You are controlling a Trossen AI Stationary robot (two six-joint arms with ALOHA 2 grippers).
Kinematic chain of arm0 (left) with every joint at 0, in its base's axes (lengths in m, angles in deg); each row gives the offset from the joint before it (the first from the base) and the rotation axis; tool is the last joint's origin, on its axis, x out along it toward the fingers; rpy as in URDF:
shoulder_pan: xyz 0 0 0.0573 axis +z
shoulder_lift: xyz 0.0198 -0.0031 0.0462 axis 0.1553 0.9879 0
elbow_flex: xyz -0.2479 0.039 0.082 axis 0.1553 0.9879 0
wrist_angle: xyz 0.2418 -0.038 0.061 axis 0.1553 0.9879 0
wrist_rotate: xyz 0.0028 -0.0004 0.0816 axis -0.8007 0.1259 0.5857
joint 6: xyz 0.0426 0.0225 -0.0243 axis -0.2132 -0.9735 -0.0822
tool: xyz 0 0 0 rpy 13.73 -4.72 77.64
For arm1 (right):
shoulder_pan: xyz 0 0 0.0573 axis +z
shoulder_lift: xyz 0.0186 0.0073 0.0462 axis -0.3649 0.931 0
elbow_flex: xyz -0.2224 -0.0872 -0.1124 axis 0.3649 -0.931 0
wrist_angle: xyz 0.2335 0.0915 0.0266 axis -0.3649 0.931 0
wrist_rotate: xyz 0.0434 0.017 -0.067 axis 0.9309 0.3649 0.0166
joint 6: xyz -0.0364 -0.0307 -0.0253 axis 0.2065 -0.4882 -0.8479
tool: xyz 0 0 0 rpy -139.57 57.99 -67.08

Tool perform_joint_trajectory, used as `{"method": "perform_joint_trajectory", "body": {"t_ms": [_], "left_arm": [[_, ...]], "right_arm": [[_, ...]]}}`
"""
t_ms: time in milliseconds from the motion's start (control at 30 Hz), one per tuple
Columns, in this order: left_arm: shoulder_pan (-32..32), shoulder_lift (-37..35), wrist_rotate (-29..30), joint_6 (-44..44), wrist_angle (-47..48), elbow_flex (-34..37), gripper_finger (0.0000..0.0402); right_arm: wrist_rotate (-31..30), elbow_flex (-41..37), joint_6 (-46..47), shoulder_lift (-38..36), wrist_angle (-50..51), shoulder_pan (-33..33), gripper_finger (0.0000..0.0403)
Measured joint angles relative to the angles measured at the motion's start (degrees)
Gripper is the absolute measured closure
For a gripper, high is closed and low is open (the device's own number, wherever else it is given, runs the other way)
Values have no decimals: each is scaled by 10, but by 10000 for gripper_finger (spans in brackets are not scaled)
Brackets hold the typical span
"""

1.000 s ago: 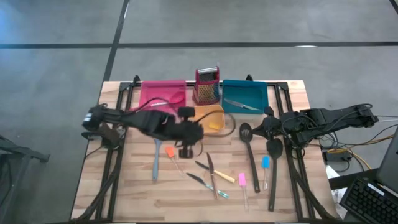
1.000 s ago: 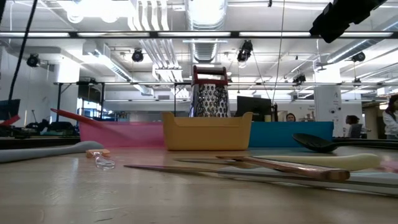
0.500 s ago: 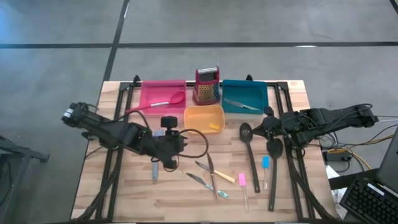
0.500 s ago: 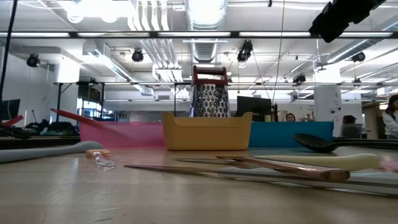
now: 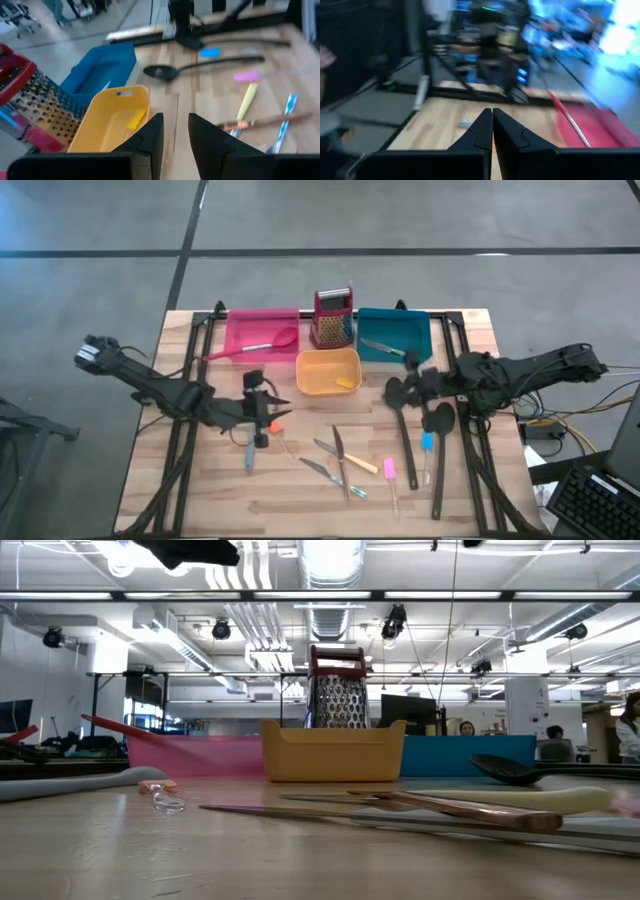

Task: Pick & Place Kitchen Items
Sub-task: Put the brown table knife into the blue bin

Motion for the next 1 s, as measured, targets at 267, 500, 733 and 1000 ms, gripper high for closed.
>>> {"method": "perform_joint_trajectory", "body": {"t_ms": [267,500,733,1000], "left_arm": [[-5,-83,0,11,-126,131,309],[-6,-143,0,23,-125,165,310],[-6,-174,-1,28,-123,189,310],[-6,-176,-1,33,-123,191,312]], "right_arm": [[-38,38,-120,135,-34,0,394],[-142,103,-198,237,58,4,394],[-217,187,-375,357,165,50,394],[-308,334,-384,484,313,88,394]]}}
